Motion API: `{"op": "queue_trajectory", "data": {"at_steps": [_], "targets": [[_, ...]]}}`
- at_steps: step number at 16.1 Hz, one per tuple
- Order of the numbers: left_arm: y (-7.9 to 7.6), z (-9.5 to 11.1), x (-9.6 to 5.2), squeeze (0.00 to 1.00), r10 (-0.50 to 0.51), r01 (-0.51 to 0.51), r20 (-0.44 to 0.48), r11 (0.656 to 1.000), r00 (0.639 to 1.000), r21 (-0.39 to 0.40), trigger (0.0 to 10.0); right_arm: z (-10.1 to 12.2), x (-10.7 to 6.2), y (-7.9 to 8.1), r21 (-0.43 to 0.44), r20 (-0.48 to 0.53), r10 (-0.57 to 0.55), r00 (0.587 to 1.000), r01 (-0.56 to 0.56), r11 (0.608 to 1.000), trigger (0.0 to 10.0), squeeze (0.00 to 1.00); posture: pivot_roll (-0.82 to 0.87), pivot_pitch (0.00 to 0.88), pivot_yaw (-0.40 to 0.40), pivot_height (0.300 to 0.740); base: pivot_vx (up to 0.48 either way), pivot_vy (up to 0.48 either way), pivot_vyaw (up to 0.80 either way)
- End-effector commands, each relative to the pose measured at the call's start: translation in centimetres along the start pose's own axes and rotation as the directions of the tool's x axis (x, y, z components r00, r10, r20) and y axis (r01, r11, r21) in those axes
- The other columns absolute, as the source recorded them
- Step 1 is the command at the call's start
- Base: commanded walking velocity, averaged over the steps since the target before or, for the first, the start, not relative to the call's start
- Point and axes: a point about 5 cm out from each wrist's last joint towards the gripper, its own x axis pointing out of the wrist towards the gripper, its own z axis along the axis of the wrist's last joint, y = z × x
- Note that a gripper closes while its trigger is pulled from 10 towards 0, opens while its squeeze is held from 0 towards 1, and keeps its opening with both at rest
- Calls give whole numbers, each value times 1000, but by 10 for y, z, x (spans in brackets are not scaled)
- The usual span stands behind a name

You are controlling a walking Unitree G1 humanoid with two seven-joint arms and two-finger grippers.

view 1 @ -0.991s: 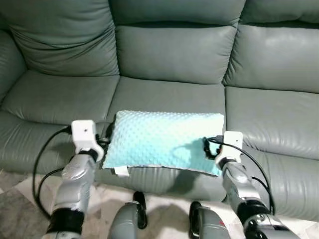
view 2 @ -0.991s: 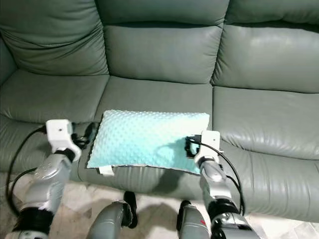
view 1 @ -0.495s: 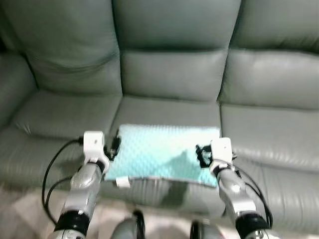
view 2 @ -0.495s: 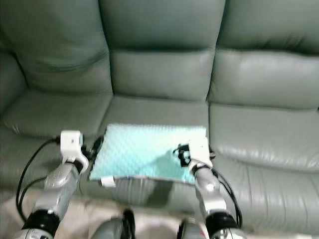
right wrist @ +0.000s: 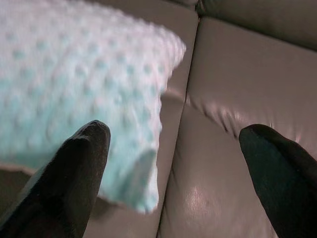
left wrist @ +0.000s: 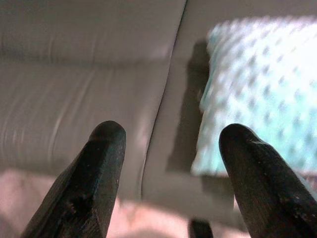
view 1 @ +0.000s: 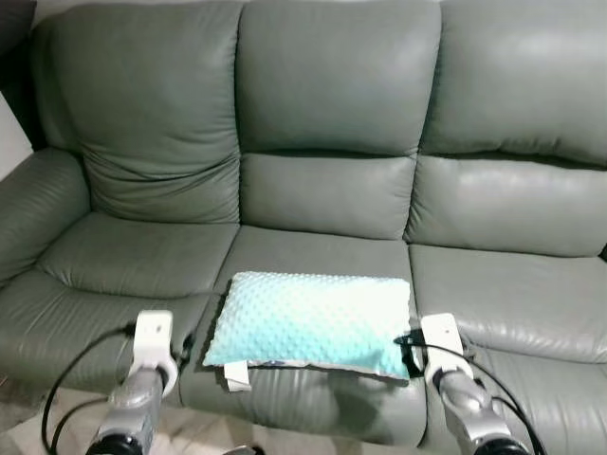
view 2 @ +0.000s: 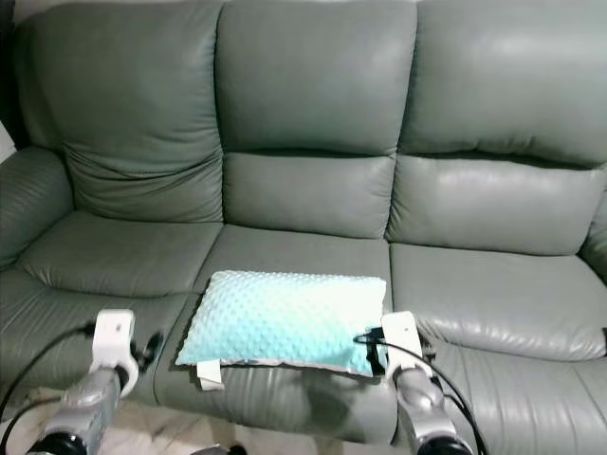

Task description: Move the pillow to the sofa

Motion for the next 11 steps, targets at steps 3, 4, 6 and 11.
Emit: {"op": "queue_trajectory", "data": {"at_steps": [3, 4, 6, 11], "targets": [[12, -20, -5, 0, 74, -76, -106, 997, 992, -13, 10000, -22, -5, 0, -14, -117, 16, 993, -18, 1000, 10000, 0, -126, 0, 23, 740, 0, 0, 0], [12, -29, -8, 0, 91, -94, -148, 995, 985, -15, 10000, -31, -8, 0, -52, -162, 30, 986, -38, 998, 10000, 0, -119, 0, 11, 740, 0, 0, 0], [16, -50, -16, 0, 150, -159, -254, 987, 956, -15, 10000, -46, -13, 3, -96, -251, 87, 964, -114, 989, 10000, 0, -90, 0, -16, 740, 0, 0, 0], [2, -66, -20, 0, 119, -134, -320, 991, 940, -24, 10000, -50, -14, 7, -81, -298, 122, 947, -152, 985, 10000, 0, -58, 0, -45, 740, 0, 0, 0]]}}
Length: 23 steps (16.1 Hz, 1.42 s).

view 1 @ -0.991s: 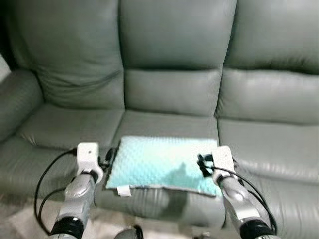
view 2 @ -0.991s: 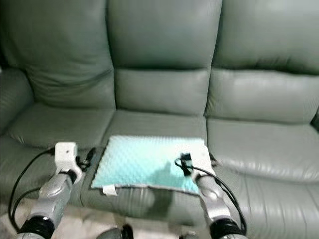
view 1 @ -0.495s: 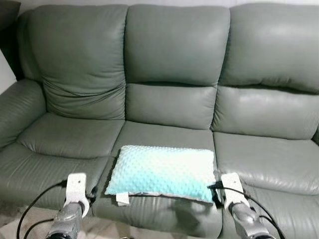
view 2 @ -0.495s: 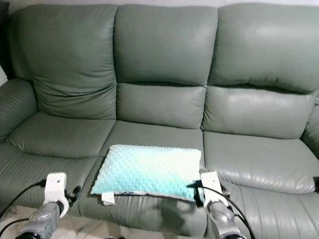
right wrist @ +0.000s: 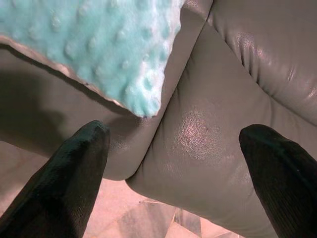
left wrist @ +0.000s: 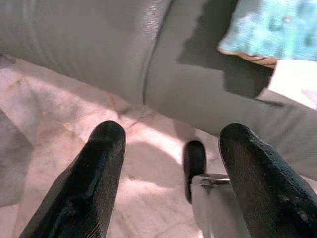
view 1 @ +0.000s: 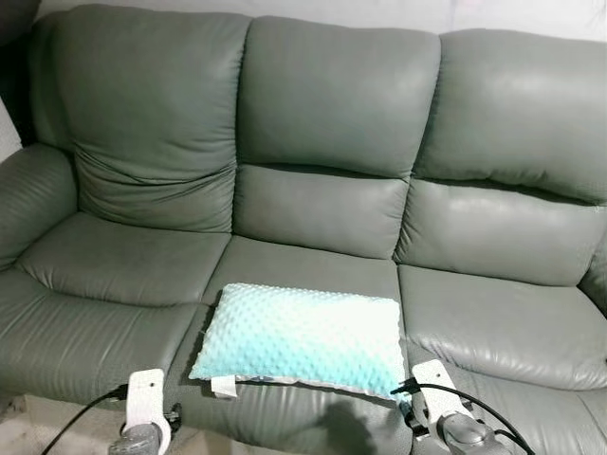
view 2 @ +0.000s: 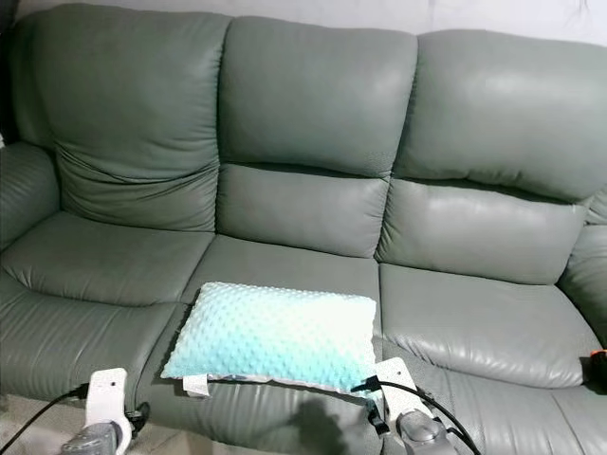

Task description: Move the pillow to the sofa

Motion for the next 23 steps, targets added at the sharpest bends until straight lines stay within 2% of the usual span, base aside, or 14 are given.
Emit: {"op": "queue_trajectory", "data": {"at_steps": [1, 4, 7, 9, 11, 19, 20, 21, 23], "targets": [[5, -4, -1, 0, 15, -15, -18, 1000, 1000, 10, 10000, 10, 2, 2, 11, 4, 0, 1000, 0, 1000, 10000, 0, -56, 0, -39, 740, 0, 0, 0], [12, -4, -1, 0, 17, -15, -30, 998, 999, 53, 10000, 18, 4, 11, 5, 19, 24, 1000, -24, 1000, 10000, 0, -52, 0, -25, 740, 0, 0, 0], [18, -5, -1, 0, 35, -33, -52, 999, 998, 41, 10000, 19, 5, 16, 22, 13, 25, 1000, -25, 999, 10000, 0, -56, 0, -16, 740, 0, 0, 800], [18, -6, -1, 0, 41, -39, -56, 998, 998, 39, 10000, 18, 5, 18, -8, 5, 27, 1000, -27, 1000, 10000, 0, -60, 0, -15, 740, 0, 0, 800], [18, -8, -1, 0, 46, -44, -60, 998, 997, 39, 10000, 16, 4, 17, -32, -6, 22, 1000, -22, 999, 10000, 0, -64, 0, -15, 740, 0, 0, 800], [24, -14, -3, 0, 58, -51, -77, 995, 995, 90, 10000, 14, 4, 17, -30, -1, 24, 1000, -24, 999, 10000, 0, -73, 0, -3, 740, 0, 0, 800], [24, -14, -3, 0, 63, -56, -83, 995, 995, 85, 10000, 15, 4, 15, -28, 14, 13, 1000, -12, 1000, 10000, 0, -75, 0, -3, 740, 0, 0, 800], [24, -14, -3, 0, 73, -66, -86, 994, 994, 83, 10000, 19, 4, 9, 9, 39, -4, 999, 4, 1000, 10000, 0, -75, 0, -3, 740, 0, 0, 675], [21, -13, -2, 0, 59, -52, -89, 996, 994, 79, 10000, 20, 4, 7, 3, 41, -7, 999, 7, 1000, 10000, 0, -75, 0, -6, 740, 0, 0, 609]]}}
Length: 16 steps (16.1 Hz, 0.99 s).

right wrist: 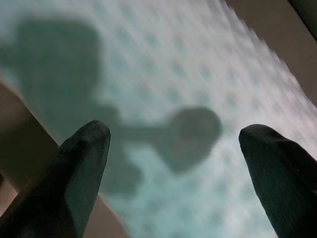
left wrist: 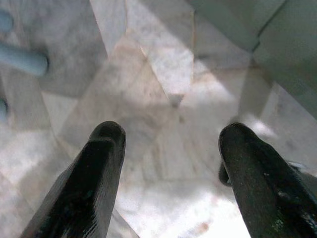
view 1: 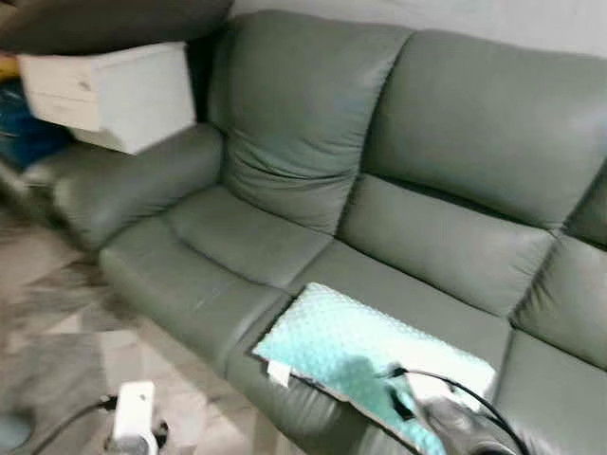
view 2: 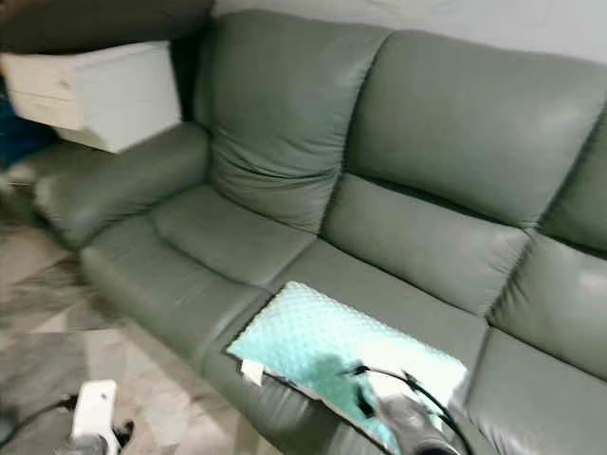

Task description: Move the pillow to the sofa

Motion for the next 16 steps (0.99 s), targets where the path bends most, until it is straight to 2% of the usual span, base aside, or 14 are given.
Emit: {"op": "queue_trajectory", "data": {"at_steps": [1, 3, 7, 16], "targets": [[6, 0, 0, 0, 8, -8, -7, 1000, 1000, 1, 10000, 9, 2, 5, 15, 24, 10, 1000, -10, 1000, 10000, 0, -75, 0, -6, 740, 0, 0, 600], [4, 2, 0, 0, 3, -3, -3, 1000, 1000, -1, 10000, 8, 2, 6, 6, 22, 12, 1000, -12, 1000, 10000, 0, -72, 0, -10, 740, 0, 0, 600], [4, 2, 0, 0, -6, 6, -1, 1000, 1000, -19, 10000, 6, 1, 7, 17, 17, 29, 999, -29, 999, 10000, 0, -71, 0, -9, 740, 0, 0, 0], [4, 6, 1, 0, -7, 7, 2, 999, 1000, 49, 10000, 7, 1, 5, 4, 14, 32, 999, -32, 999, 10000, 0, -72, 0, -5, 740, 0, 464, 0]]}}
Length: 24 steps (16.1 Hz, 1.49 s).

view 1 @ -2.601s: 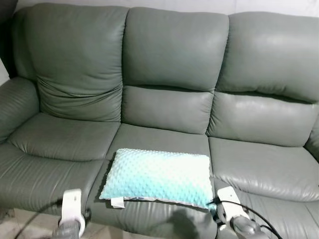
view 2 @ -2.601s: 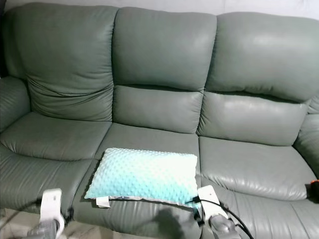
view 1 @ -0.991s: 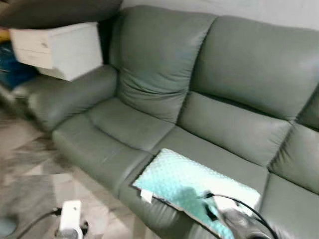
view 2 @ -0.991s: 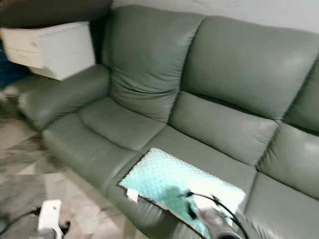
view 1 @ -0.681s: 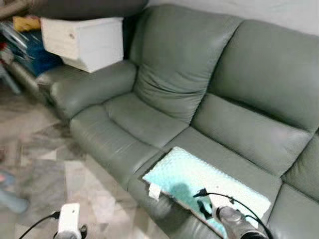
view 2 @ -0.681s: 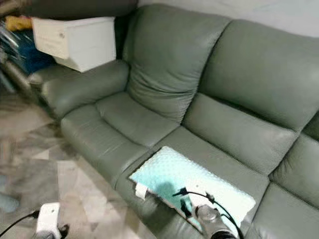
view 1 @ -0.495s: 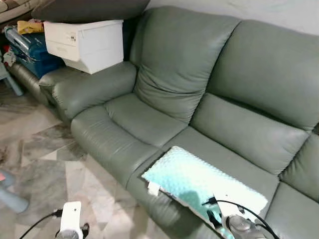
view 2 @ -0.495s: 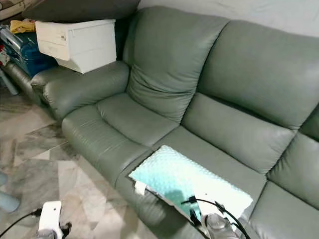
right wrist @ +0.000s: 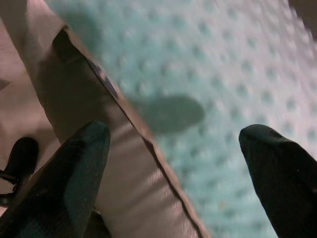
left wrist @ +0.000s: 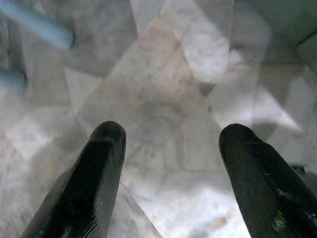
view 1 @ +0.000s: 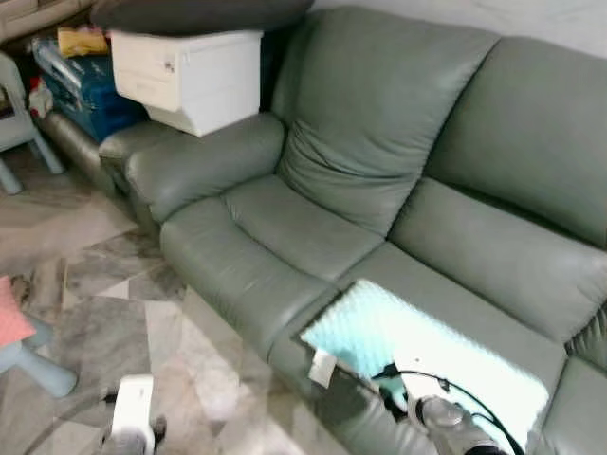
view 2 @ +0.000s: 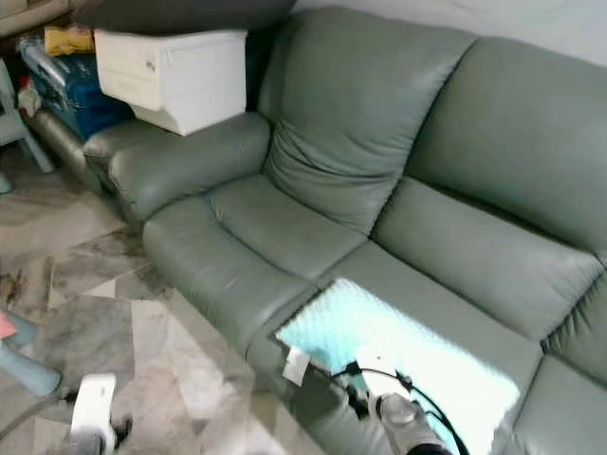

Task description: Move the pillow to the sofa

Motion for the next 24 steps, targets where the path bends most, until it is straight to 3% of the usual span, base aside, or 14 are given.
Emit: {"op": "queue_trajectory", "data": {"at_steps": [1, 24], "targets": [[-4, -7, -1, 0, -12, 13, -23, 1000, 1000, 22, 10000, -10, -2, -8, 11, -31, -19, 999, 19, 1000, 10000, 0, -73, 0, -4, 740, 0, 480, 0], [-4, -6, 0, 0, -3, 3, -27, 999, 1000, 36, 10000, -8, -2, -7, -7, -31, -4, 1000, 3, 1000, 10000, 0, -77, 0, -1, 740, 0, 480, 0]]}}
